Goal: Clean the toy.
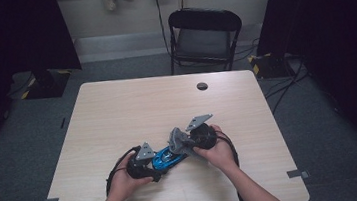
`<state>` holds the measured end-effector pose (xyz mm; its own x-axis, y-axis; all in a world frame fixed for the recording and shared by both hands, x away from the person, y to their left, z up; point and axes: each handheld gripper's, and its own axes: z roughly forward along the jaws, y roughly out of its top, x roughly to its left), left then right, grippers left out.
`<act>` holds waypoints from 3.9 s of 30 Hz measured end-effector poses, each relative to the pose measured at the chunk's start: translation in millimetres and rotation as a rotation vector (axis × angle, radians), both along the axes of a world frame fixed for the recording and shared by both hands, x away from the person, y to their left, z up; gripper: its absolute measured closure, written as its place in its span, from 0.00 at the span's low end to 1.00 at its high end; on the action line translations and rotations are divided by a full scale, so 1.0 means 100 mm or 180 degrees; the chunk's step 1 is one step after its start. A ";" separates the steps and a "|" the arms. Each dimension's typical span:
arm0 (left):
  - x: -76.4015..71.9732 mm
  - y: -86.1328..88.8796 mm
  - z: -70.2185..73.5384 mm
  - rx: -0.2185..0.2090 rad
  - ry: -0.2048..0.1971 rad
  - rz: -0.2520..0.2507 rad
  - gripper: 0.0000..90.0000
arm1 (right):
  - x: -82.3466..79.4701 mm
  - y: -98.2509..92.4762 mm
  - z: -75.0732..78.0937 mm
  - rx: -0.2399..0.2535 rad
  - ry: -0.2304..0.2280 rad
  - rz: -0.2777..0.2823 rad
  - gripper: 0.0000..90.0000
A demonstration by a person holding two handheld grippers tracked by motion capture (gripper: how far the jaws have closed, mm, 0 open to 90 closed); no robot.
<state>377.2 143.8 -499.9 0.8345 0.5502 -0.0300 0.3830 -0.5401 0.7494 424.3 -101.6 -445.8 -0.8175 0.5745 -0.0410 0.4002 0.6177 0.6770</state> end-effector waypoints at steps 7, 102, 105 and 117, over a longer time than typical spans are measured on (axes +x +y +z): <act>0.00 0.00 0.00 0.0000 0.0000 -0.0001 0.27 | 0.04 -0.08 0.00 0.0016 0.0001 -0.0102 0.82; 0.15 0.13 0.25 -0.0182 0.0148 0.0016 0.27 | 0.00 -0.12 0.00 0.0022 0.0027 -0.0035 0.81; 0.17 0.08 0.22 -0.0186 0.0198 -0.0039 0.27 | 0.01 -0.12 0.00 0.0022 0.0026 -0.0030 0.81; 0.29 0.04 0.15 -0.0351 0.0354 -0.0152 0.44 | 0.00 -0.12 -0.01 0.0035 0.0027 -0.0035 0.81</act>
